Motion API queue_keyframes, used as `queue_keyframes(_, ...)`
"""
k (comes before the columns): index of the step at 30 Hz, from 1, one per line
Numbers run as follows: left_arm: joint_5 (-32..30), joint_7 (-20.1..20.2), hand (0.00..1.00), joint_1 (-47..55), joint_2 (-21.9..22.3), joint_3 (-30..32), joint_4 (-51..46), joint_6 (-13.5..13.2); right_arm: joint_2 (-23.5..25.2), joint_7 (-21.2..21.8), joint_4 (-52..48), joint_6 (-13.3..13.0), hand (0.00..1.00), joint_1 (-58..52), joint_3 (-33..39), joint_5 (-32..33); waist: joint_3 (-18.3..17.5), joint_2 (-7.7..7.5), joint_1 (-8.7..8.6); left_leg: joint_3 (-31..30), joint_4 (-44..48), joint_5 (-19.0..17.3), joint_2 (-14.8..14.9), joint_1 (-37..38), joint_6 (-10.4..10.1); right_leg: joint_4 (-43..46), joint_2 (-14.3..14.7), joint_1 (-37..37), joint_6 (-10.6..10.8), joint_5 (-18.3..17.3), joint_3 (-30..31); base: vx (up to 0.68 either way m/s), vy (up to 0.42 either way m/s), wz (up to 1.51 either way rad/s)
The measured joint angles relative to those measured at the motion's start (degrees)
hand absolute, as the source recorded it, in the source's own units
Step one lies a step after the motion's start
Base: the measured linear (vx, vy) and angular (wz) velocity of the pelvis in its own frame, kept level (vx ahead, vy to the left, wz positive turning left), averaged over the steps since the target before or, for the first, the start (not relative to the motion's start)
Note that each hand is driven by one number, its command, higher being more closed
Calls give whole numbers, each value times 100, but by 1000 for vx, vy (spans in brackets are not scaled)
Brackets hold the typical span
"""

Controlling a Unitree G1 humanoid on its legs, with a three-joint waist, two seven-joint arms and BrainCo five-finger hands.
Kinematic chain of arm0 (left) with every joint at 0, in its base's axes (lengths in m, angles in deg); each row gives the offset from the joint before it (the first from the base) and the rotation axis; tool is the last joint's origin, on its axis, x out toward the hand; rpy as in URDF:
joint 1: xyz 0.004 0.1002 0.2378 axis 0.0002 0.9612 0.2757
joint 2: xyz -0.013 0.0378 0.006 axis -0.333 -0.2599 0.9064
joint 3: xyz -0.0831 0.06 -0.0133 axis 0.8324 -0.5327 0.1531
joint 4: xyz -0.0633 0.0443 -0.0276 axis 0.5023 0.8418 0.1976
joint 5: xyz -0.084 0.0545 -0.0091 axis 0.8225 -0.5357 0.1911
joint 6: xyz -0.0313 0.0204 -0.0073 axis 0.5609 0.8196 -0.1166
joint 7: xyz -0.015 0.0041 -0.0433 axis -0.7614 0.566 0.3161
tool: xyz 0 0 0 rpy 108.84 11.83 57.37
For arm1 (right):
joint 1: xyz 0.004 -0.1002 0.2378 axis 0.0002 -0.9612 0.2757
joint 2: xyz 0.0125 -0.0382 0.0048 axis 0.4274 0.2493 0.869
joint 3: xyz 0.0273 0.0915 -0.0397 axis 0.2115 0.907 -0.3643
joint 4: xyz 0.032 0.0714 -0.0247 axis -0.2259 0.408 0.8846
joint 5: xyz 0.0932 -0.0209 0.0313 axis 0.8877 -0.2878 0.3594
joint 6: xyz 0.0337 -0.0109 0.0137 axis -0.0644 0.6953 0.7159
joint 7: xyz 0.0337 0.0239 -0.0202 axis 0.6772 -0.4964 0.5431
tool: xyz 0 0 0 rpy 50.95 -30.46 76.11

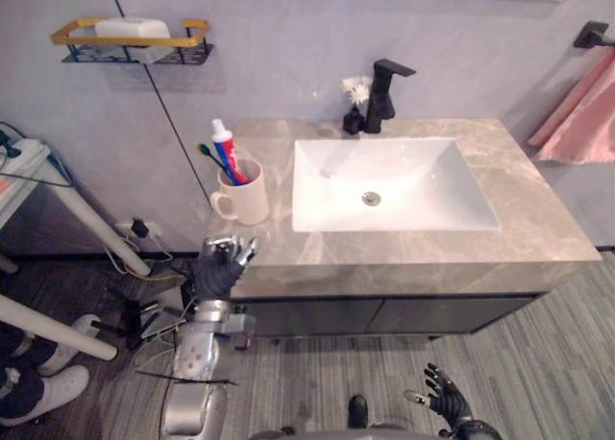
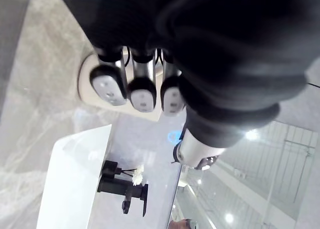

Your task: Organize washtable

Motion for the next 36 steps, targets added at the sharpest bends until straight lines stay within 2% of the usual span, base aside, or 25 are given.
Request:
queue_keyframes(8, -25, -50, 100, -361, -22, -89, 556, 116, 50, -61, -1, 0, 0, 43, -40, -15, 7, -26, -16, 134, -9, -12, -1, 29, 3, -1, 4, -28, 17, -12, 120, -1, 15, -7)
queue_keyframes(13, -126, -188, 100, -558, -146, 146, 682, 122, 52, -115, -10, 1, 0, 103, -21, -21, 34, -30, -136, 199, -28, -26, 1, -5, -20, -1, 14, -121, 34, -28, 178, -14, 5, -7)
queue_keyframes(17, -126, -298, 100, -640, -169, 464, 784, 121, 53, -116, -22, 4, 0, 111, 33, -29, 42, -26, -138, 311, -96, -27, 19, 13, -22, -1, 47, -199, 31, -31, 285, 5, 2, -13)
queue_keyframes(25, -126, -363, 100, -895, -266, 696, 810, 120, 54, -109, -179, 7, 0, 171, 39, -52, 182, -46, -140, 462, -130, -52, 66, 12, -25, -1, 118, -290, -7, -31, 433, 10, 1, -10)
queue_keyframes(28, -127, -436, 100, -1105, -282, 725, 1002, 120, 54, -108, -183, 9, 0, 178, 40, -55, 205, -21, -158, 465, -168, -54, 66, 6, -22, 0, 127, -307, -13, -25, 439, 5, 3, -2)
queue_keyframes(36, -127, -524, 100, -1377, -437, 755, 1098, 119, 55, -104, -188, 9, 0, 237, 38, -113, 273, -77, -153, 482, -182, -76, 47, -20, -1, 0, 125, -326, -8, -20, 479, 4, 2, 0)
